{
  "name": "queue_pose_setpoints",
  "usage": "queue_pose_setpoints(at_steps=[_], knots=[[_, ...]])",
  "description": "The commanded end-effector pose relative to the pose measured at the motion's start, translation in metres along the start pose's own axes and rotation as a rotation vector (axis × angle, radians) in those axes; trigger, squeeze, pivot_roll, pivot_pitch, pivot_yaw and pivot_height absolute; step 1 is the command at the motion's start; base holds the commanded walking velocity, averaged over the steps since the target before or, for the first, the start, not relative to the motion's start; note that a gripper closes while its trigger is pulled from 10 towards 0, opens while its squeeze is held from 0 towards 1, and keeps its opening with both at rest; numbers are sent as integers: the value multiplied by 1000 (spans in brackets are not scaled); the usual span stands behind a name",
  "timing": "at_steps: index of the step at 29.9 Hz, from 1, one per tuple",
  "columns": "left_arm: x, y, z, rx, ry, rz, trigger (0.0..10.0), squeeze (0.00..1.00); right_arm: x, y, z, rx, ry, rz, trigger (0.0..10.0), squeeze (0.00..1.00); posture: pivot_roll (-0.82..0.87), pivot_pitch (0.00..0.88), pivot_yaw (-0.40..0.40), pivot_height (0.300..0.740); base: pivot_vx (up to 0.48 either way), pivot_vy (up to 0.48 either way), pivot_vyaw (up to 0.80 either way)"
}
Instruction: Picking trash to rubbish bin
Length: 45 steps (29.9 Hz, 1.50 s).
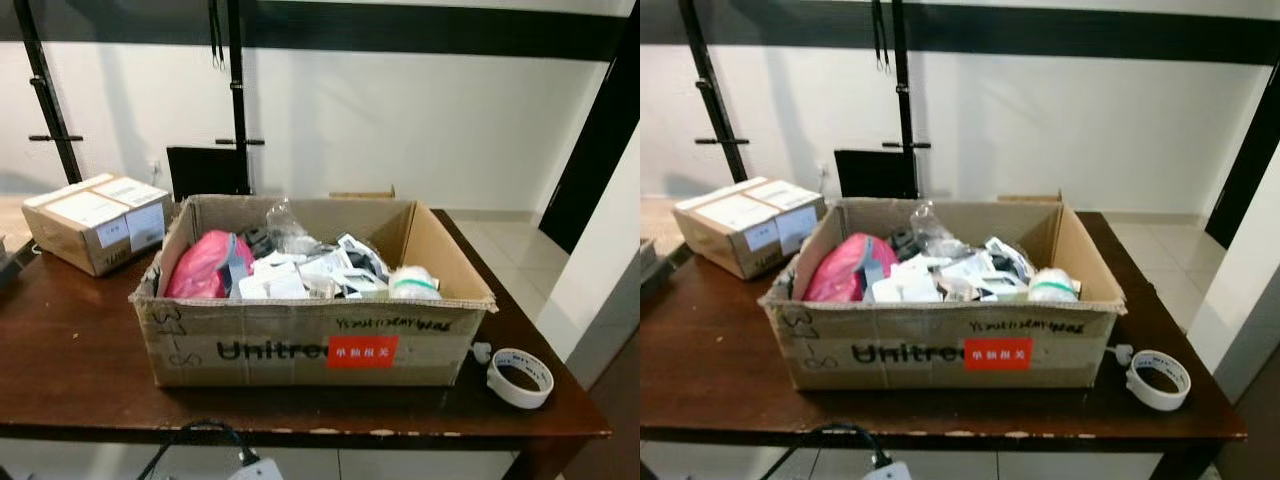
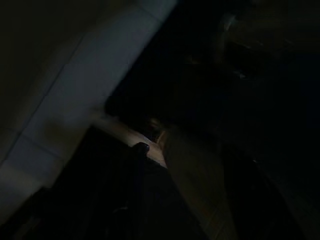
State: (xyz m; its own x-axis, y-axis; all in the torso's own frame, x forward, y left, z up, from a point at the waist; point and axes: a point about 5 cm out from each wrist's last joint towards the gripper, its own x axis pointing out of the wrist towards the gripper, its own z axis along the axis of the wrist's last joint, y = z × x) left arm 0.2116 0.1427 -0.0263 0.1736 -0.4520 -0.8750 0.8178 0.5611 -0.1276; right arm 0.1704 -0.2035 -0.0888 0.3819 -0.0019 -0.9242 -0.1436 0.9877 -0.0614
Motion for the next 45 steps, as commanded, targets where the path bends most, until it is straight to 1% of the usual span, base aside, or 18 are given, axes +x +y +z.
queue_pose_setpoints(at_steps=[1,3,5,6,7,8,10,12,19,22,26,30,33,36,37,38,40,45], knots=[[10,-8,-25,-146,41,7,10000,0,0,2,-6,-24,20,9,10000,0,58,0,-22,740,0,0,0],[13,-10,-31,-166,55,14,10000,0,0,3,-7,-10,24,10,10000,0,59,0,-22,740,0,0,0],[17,-8,-41,-169,73,81,10000,0,0,3,-8,-10,29,8,10000,0,57,0,-23,740,0,0,0],[19,-6,-48,-201,73,152,10000,0,1,4,-9,-16,31,8,10000,0,56,0,-24,740,0,0,0],[19,-6,-48,-201,73,152,10000,0,1,4,-9,-16,31,8,10000,0,56,0,-24,740,0,0,0],[21,-2,-57,-267,67,265,10000,0,1,5,-9,-22,32,9,10000,0,56,0,-25,740,0,0,0],[22,-1,-66,-353,57,345,10000,0,1,5,-9,-25,31,9,10000,0,52,0,-25,740,0,0,0],[22,-3,-78,-534,56,398,10000,0,1,6,-8,-36,27,12,10000,0,46,0,-25,740,0,0,0],[23,-4,-89,-622,9,461,10000,0,1,8,-7,-36,-1,45,10000,0,67,0,-43,740,0,0,0],[18,5,-90,-705,-113,574,10000,0,1,11,-6,-18,-18,77,10000,0,64,0,-36,740,0,0,0],[12,12,-92,-748,-166,635,10000,0,1,14,-8,10,14,120,10000,0,70,0,-44,740,0,0,0],[5,21,-95,-758,-185,725,10000,0,1,14,-10,14,16,122,10000,0,58,0,-26,740,0,0,0],[2,26,-92,-774,-212,739,10000,0,1,14,-8,37,0,122,10000,0,58,0,-26,740,0,0,0],[1,29,-86,-740,-251,734,10000,0,1,14,-7,31,-9,129,10000,0,60,0,-27,740,0,0,0],[3,29,-81,-692,-254,717,10000,0,1,14,-7,33,-10,131,10000,0,63,0,-27,740,0,0,0],[9,24,-78,-620,-203,667,10000,0,1,13,-4,34,-11,132,10000,0,65,0,-29,740,0,0,0],[12,21,-79,-604,-164,640,10000,0,1,13,-3,32,-9,129,10000,0,62,0,-27,740,0,0,0],[15,16,-79,-608,-175,625,10000,0,1,14,-6,28,-4,124,10000,0,60,0,-25,740,0,0,0]])
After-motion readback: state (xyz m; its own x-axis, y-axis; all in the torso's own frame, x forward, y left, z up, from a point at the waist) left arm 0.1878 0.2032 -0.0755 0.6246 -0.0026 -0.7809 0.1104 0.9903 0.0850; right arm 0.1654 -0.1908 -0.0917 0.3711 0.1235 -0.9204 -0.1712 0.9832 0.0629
